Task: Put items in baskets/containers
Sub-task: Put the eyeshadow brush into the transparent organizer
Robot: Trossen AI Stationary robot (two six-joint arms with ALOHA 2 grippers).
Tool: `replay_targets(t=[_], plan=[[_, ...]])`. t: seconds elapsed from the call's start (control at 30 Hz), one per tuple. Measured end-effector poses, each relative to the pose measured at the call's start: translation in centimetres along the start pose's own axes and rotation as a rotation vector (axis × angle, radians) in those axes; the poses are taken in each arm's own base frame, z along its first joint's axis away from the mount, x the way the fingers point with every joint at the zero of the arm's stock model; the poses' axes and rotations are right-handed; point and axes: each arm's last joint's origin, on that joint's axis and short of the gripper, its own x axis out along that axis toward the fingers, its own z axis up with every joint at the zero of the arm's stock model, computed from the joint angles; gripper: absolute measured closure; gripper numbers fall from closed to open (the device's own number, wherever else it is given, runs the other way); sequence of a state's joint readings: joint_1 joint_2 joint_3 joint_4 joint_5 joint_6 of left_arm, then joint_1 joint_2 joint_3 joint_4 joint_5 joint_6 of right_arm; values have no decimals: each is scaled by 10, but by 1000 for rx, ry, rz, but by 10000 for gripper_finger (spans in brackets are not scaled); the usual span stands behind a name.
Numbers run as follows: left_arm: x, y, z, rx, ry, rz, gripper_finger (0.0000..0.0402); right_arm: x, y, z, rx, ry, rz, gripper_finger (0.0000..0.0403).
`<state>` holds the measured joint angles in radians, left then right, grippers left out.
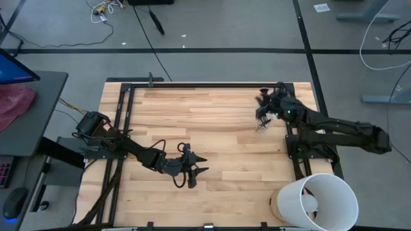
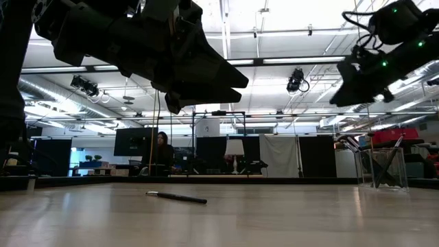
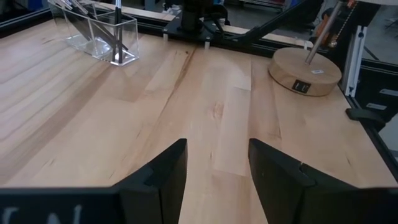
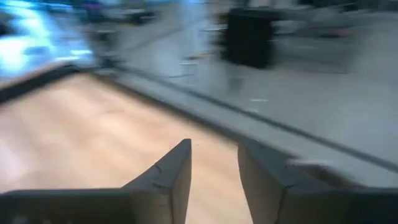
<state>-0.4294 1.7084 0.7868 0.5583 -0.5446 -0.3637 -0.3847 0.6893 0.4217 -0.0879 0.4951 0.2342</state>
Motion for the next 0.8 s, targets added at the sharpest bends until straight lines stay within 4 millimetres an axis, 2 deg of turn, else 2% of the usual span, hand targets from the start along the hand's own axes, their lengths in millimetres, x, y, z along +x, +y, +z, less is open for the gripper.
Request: replay_targets(t=[0.2, 0.4, 0.6, 0.8], plan=[[0, 0, 0, 6, -5, 16, 228, -9, 36, -8, 54, 2, 439, 293], [-1, -1, -1, 0, 12, -11, 228, -20, 80, -28, 43, 9, 719, 315], [-10, -7, -4, -156, 143, -129, 228, -27, 122, -61, -24, 90, 872, 330], [-33, -6, -19, -365, 499, -127, 228, -24, 149, -101, -31, 171, 901, 339]])
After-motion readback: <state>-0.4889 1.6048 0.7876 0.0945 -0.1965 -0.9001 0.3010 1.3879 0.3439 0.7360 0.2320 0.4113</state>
